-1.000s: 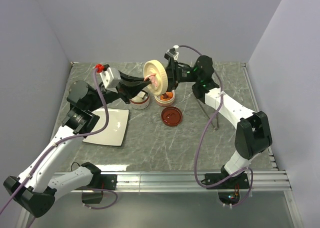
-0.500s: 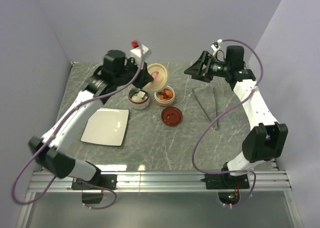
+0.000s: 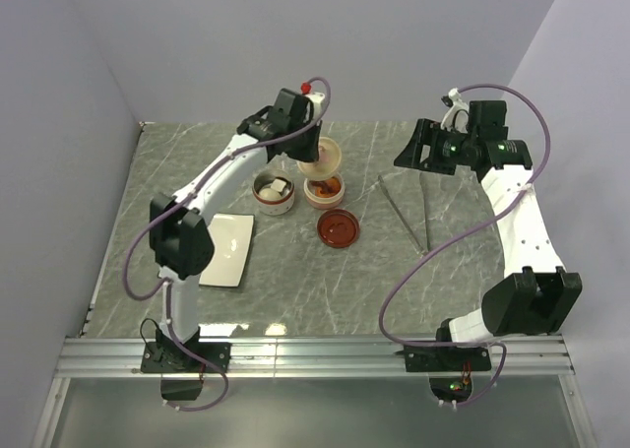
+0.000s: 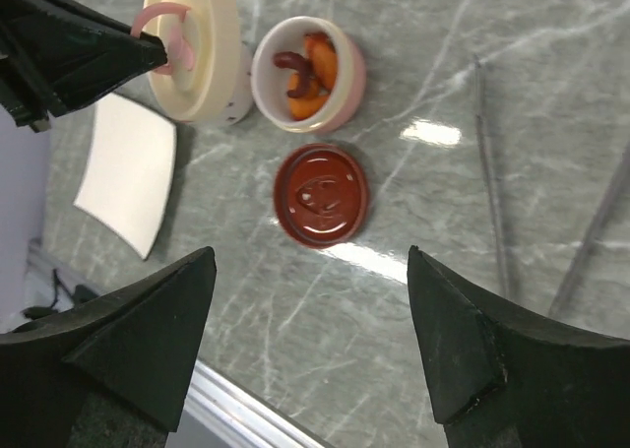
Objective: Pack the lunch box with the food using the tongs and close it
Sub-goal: Put the lid back on the lunch box
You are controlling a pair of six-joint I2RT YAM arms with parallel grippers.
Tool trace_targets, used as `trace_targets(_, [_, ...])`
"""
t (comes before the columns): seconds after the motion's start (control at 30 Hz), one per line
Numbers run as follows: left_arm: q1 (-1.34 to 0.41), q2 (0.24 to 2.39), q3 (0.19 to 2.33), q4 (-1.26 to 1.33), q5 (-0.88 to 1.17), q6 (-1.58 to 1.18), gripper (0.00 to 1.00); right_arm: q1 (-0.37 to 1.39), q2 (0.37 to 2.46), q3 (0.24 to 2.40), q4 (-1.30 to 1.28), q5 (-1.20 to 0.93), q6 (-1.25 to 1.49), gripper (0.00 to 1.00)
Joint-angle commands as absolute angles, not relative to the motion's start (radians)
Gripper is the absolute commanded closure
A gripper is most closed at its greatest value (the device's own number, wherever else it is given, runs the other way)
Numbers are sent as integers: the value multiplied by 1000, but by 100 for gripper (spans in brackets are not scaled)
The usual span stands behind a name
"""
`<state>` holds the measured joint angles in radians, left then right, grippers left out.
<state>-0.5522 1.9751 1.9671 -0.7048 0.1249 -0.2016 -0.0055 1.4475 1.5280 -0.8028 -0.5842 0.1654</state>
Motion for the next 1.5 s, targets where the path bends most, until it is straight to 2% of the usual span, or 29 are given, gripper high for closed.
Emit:
trace_targets(0.0, [-584, 2040, 2065, -727, 34, -282, 100, -23, 1394, 1513, -813, -519, 121, 14])
trace_targets(0.27, [-601, 2149, 2125, -758, -95, -443, 100, -31, 1348, 1502, -808, -433, 101, 8])
trace_targets(0.43, [-611, 2128, 2074, -749, -118, -593, 100, -32, 1353, 1508, -818, -439, 91, 8])
trace_targets(0.7, [-652, 2174, 2074, -775, -196, -689, 100, -35, 1373, 1493, -808, -459, 89, 7])
trace_targets(1.07, [-652, 2290, 2146, -795, -236, -690, 100, -35, 1402, 1493, -805, -492, 94, 7])
trace_targets(1.47, [-652, 2276, 2174, -785, -242, -670, 100, -35, 1405, 1489, -805, -512, 95, 7])
